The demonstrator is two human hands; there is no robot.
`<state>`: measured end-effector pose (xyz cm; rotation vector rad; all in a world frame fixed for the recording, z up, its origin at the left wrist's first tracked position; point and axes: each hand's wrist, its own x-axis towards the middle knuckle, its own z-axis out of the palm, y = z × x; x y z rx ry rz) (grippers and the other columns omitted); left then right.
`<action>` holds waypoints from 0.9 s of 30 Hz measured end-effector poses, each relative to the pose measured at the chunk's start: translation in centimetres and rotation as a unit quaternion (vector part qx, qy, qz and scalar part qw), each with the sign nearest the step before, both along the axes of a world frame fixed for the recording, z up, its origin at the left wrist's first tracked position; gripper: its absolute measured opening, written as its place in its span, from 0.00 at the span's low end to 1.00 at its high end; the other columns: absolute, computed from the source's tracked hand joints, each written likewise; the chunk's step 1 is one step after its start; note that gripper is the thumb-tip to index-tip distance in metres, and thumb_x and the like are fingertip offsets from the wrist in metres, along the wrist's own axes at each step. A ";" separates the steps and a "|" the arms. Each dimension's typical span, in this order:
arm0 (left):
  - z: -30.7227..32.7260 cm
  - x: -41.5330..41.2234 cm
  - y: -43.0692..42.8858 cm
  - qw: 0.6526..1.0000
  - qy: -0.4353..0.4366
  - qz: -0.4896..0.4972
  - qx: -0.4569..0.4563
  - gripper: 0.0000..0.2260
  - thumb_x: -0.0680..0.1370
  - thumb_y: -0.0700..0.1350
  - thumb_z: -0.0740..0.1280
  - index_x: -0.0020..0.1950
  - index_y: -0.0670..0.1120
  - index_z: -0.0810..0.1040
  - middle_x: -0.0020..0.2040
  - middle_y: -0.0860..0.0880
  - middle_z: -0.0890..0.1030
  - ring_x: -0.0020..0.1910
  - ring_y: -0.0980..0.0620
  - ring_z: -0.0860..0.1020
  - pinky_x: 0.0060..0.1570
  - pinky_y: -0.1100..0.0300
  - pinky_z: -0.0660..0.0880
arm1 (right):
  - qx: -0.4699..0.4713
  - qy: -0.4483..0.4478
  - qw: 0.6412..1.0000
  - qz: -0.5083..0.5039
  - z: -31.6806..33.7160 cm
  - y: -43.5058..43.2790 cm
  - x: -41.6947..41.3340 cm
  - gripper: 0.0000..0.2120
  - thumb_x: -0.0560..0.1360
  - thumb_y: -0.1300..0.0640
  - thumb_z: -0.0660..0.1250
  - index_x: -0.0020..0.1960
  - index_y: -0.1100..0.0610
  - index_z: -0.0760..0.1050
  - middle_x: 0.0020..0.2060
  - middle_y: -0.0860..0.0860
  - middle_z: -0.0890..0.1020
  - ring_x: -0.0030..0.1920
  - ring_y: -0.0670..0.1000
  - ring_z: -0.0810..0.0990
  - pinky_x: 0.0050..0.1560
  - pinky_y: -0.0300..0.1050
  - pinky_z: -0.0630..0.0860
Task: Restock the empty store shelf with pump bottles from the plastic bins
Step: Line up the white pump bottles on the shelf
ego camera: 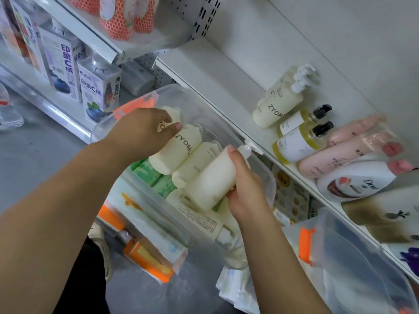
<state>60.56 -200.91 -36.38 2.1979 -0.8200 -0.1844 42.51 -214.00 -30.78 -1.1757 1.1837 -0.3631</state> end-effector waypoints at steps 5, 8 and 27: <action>0.0 -0.1 -0.5 1.000 -0.003 0.006 0.003 0.24 0.79 0.62 0.61 0.62 0.46 0.80 0.57 0.45 0.82 0.56 0.45 0.77 0.52 0.54 0.72 | 0.050 -0.010 0.998 0.045 -1.5 -1.1 1.4 0.30 0.66 0.43 0.81 0.63 0.56 0.79 0.53 0.56 0.87 0.54 0.57 0.86 0.60 0.63 0.80; -0.2 0.1 -0.9 1.000 0.000 0.006 0.004 0.24 0.79 0.63 0.60 0.62 0.47 0.80 0.57 0.45 0.82 0.56 0.45 0.77 0.54 0.53 0.73 | 0.060 -0.026 0.993 0.101 -1.8 -1.9 0.5 0.21 0.74 0.53 0.76 0.65 0.59 0.79 0.57 0.58 0.86 0.59 0.58 0.84 0.65 0.62 0.77; -1.3 -0.6 -5.3 0.991 -0.078 -0.042 0.099 0.31 0.74 0.69 0.55 0.64 0.48 0.78 0.66 0.44 0.76 0.73 0.44 0.64 0.72 0.42 0.58 | -0.051 -0.007 0.996 0.070 0.2 -3.3 -0.1 0.22 0.69 0.51 0.81 0.58 0.60 0.81 0.44 0.52 0.88 0.43 0.50 0.87 0.43 0.45 0.83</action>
